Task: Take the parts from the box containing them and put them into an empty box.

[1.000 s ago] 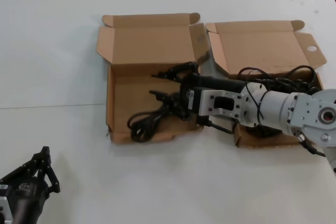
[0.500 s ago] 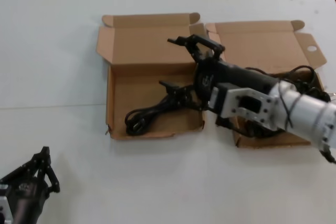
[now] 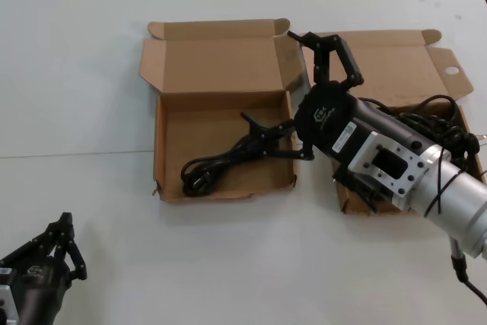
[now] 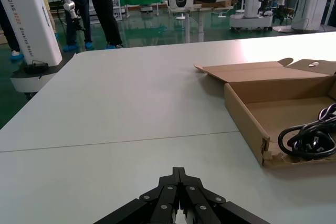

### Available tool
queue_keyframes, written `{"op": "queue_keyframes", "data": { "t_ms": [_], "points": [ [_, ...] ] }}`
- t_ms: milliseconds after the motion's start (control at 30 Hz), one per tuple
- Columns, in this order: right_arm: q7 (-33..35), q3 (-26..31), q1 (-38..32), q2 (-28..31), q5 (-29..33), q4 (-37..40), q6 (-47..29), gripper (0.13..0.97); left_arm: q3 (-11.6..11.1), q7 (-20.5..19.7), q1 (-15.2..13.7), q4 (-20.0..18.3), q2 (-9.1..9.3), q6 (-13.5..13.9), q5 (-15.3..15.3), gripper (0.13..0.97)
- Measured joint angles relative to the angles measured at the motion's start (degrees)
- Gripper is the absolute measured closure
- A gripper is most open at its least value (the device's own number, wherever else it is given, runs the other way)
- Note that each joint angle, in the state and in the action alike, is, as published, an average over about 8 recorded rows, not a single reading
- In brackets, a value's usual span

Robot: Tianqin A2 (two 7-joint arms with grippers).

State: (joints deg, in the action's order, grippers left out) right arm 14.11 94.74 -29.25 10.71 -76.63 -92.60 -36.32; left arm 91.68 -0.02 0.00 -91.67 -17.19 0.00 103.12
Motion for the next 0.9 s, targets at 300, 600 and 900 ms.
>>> {"op": "queue_keyframes", "data": {
  "t_ms": [300, 600, 900],
  "points": [
    [0.0, -0.1, 0.8, 0.2, -0.7, 0.0, 1.0, 0.200, 0.0, 0.0, 0.0, 0.0, 0.00, 0.0, 0.0, 0.903],
    [0.0, -0.4, 3.7, 0.8, -3.4, 0.1, 4.6, 0.136, 0.0, 0.0, 0.0, 0.0, 0.00, 0.0, 0.0, 0.847],
    [0.0, -0.8, 7.2, 1.6, -6.5, 0.2, 8.9, 0.131, 0.0, 0.0, 0.0, 0.0, 0.00, 0.0, 0.0, 0.708]
  ]
}}
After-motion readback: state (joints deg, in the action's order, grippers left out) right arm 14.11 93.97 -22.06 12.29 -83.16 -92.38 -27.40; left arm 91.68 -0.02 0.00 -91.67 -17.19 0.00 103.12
